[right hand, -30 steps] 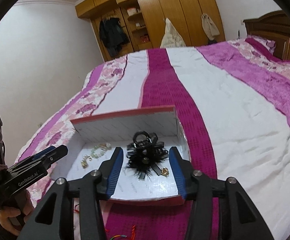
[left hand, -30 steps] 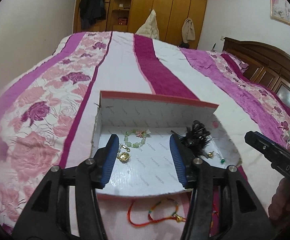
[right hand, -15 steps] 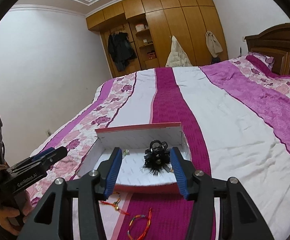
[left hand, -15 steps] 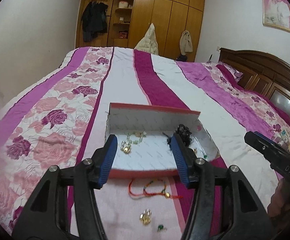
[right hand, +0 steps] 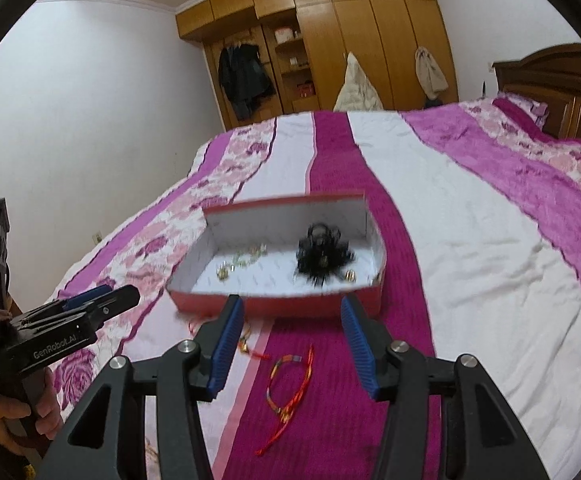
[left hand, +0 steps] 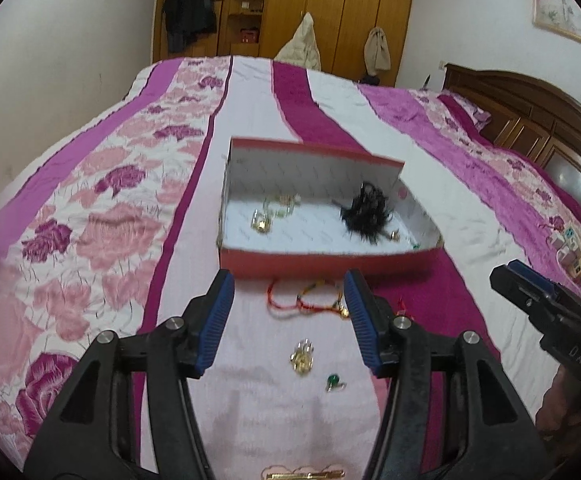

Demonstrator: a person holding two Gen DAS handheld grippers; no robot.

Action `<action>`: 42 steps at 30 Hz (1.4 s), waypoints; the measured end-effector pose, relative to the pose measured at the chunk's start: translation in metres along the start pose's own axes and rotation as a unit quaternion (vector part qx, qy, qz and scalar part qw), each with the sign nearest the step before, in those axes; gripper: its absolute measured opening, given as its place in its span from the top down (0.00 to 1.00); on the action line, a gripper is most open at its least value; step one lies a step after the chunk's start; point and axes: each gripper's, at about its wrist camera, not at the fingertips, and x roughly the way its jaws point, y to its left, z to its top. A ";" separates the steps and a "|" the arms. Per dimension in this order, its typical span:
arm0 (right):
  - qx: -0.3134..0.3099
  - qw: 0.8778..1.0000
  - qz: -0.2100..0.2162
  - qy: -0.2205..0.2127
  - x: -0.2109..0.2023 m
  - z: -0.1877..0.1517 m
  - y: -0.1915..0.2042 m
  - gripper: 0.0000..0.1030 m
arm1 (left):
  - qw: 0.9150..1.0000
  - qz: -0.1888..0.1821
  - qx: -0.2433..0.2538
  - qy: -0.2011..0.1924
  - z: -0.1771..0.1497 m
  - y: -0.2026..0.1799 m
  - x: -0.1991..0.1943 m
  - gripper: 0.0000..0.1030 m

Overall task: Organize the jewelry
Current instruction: 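Move the left tool to the gold flower charm while the right tool approaches the rainbow string bracelet, then grasp the gold flower charm with the left tool while the right tool grasps the rainbow string bracelet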

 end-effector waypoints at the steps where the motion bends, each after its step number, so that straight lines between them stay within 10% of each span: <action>1: 0.000 1.000 0.000 0.005 0.002 -0.004 0.001 0.48 | 1.000 0.001 0.000 0.005 -0.003 0.000 0.002 0.52; 23: 0.022 0.992 -0.012 0.127 0.071 -0.058 -0.010 0.51 | 0.992 -0.002 0.013 0.123 -0.051 -0.003 0.068 0.59; 42: 0.026 0.988 0.002 0.150 0.093 -0.071 -0.010 0.93 | 0.992 -0.026 0.009 0.120 -0.054 0.001 0.074 0.91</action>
